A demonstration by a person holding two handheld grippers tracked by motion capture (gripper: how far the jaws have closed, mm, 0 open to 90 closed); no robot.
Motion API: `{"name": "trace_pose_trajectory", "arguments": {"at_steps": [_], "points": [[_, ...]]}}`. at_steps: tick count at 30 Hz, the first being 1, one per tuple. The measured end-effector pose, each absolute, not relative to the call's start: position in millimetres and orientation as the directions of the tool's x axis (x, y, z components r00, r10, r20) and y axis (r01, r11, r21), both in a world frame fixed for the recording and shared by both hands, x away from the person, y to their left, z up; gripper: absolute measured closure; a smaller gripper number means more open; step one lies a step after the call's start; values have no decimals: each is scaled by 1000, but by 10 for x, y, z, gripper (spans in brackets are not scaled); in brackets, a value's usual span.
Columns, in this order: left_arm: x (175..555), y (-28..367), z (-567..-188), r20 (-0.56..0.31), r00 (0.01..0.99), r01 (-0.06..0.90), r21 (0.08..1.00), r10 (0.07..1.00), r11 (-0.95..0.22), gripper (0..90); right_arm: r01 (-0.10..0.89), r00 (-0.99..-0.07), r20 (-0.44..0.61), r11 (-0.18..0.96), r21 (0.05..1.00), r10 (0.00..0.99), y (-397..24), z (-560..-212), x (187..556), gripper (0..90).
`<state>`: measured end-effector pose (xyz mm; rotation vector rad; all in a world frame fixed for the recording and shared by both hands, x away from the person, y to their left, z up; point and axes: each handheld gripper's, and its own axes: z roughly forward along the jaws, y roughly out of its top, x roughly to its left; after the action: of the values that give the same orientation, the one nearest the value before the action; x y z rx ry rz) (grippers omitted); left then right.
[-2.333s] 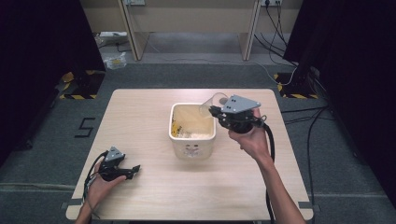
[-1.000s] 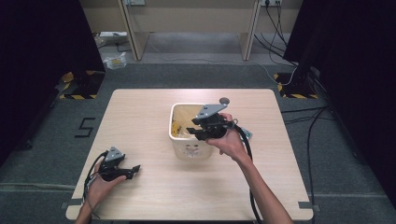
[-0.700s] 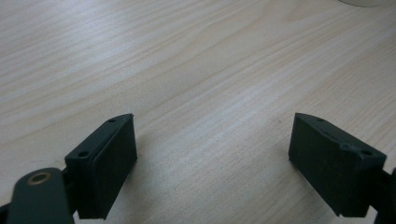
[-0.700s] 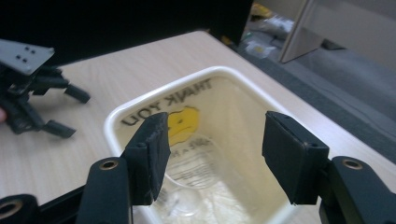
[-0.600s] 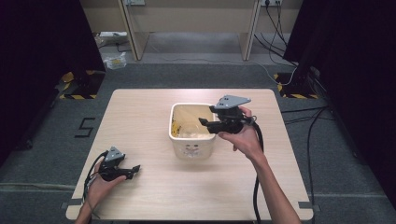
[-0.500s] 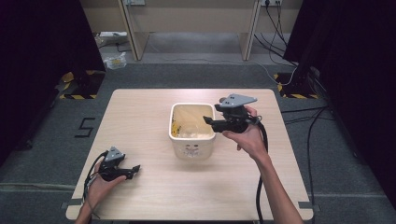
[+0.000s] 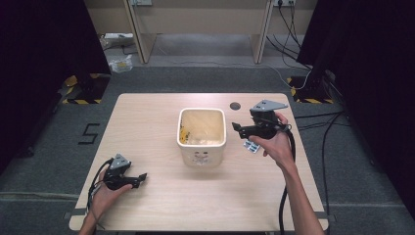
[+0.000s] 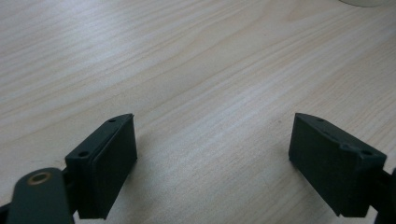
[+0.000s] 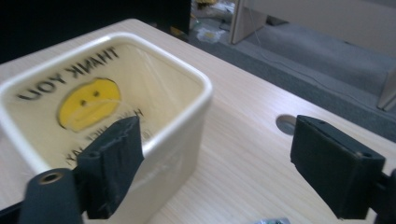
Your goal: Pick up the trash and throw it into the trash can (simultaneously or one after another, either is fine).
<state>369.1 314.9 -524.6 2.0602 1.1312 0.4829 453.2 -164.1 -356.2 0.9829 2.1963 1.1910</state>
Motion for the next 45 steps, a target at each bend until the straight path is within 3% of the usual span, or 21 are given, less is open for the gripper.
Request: {"name": "trace_pose_trajectory", "arguments": {"at_steps": [24,45], "points": [[3691,3149,-5246,-20,543,568,745,839,-350,141,530,-611,-48,454,716,790,-1972,-4433,4864,160],[3691,3149,-5246,-20,543,568,745,840,-350,141,572,-579,-20,425,701,815,-2113,-4933,5040,164]]}}
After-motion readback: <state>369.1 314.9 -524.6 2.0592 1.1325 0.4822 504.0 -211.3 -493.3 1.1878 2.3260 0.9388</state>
